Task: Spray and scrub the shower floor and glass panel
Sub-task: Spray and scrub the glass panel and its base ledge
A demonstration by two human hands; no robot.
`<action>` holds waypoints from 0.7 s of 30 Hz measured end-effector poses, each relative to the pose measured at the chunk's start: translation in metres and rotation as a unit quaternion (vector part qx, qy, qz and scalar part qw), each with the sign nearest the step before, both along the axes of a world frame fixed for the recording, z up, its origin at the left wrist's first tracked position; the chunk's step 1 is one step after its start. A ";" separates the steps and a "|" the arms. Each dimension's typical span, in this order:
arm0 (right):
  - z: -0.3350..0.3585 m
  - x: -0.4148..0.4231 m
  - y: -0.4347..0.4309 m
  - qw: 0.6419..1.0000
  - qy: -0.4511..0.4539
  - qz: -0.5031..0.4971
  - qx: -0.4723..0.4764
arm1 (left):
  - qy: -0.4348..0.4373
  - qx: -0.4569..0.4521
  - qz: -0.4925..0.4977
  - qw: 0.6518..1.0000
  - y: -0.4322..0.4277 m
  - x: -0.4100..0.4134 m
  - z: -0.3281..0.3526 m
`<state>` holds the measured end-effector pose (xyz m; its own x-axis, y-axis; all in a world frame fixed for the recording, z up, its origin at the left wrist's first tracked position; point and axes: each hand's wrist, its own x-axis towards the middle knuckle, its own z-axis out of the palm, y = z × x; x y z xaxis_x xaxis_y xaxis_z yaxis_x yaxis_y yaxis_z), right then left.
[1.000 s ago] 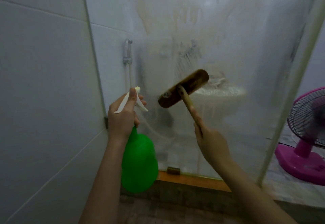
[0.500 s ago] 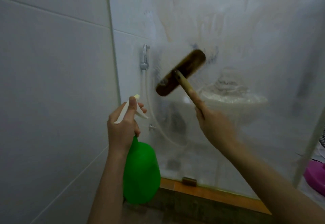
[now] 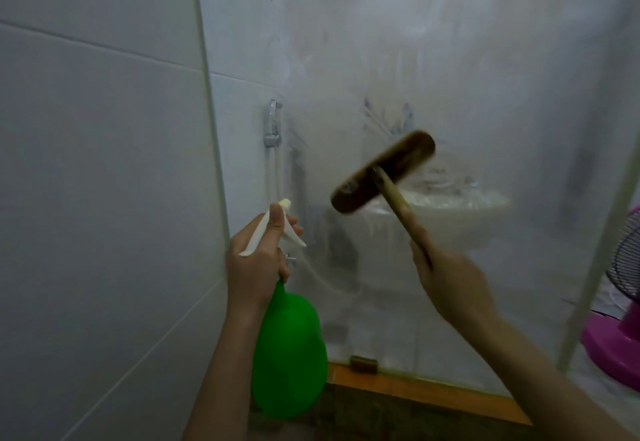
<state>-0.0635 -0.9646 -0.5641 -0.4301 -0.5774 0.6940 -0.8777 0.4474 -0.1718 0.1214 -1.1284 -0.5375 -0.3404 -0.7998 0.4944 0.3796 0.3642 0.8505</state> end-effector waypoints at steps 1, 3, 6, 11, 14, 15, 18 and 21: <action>0.026 -0.002 -0.013 1.000 0.019 0.006 -0.015 | -0.004 0.000 -0.005 1.000 0.003 -0.004 -0.001; 0.081 -0.007 -0.042 0.997 0.031 0.021 -0.063 | -0.011 -0.004 -0.017 1.000 0.010 -0.012 -0.003; 0.109 -0.019 -0.045 0.993 0.035 0.022 -0.110 | -0.016 -0.006 -0.027 0.999 0.019 -0.023 -0.004; -0.013 -0.024 0.045 0.990 -0.053 0.006 -0.129 | -0.017 -0.012 -0.036 0.999 0.034 -0.035 -0.008; 0.013 -0.036 0.045 0.990 -0.019 0.001 -0.142 | -0.026 -0.005 -0.041 0.999 0.041 -0.044 -0.012; 0.043 -0.041 0.032 0.988 -0.001 -0.001 -0.157 | -0.032 -0.006 -0.042 0.999 0.044 -0.047 -0.013; 0.135 -0.061 0.002 0.974 0.010 0.019 -0.227 | -0.039 -0.007 -0.047 0.998 0.049 -0.056 -0.017; 0.129 -0.076 0.012 0.966 0.033 0.007 -0.255 | -0.036 -0.011 -0.051 0.998 0.051 -0.062 -0.019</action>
